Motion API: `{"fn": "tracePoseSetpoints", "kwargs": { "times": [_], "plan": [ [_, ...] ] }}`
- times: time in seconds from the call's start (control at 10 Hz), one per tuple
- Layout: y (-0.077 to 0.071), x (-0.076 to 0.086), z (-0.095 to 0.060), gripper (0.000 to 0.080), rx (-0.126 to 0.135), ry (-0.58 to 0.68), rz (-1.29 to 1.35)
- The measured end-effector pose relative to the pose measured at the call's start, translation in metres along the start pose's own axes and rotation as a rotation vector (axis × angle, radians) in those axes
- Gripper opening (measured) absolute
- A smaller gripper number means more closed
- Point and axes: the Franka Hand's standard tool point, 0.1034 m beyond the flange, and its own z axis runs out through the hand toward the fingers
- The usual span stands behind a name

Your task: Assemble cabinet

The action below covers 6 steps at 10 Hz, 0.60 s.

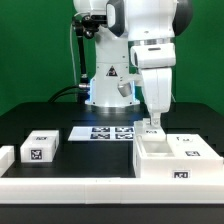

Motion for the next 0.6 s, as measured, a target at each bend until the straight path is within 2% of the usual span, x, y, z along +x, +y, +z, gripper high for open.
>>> {"fn": "tracePoseSetpoints", "kwargs": {
  "times": [0.2,0.3,0.4,0.6],
  "plan": [
    [0.0187,-0.002,-0.0001,0.0062,-0.003,0.007,-0.013],
    [0.0183,-0.0049,0.0023,0.0062,-0.013,0.013,-0.038],
    [0.0145,-0.0085,0.0034,0.0062,-0.042,0.023,-0.064],
    [0.0153,-0.0078,0.003,0.0062,-0.042,0.024,-0.053]
  ]
}}
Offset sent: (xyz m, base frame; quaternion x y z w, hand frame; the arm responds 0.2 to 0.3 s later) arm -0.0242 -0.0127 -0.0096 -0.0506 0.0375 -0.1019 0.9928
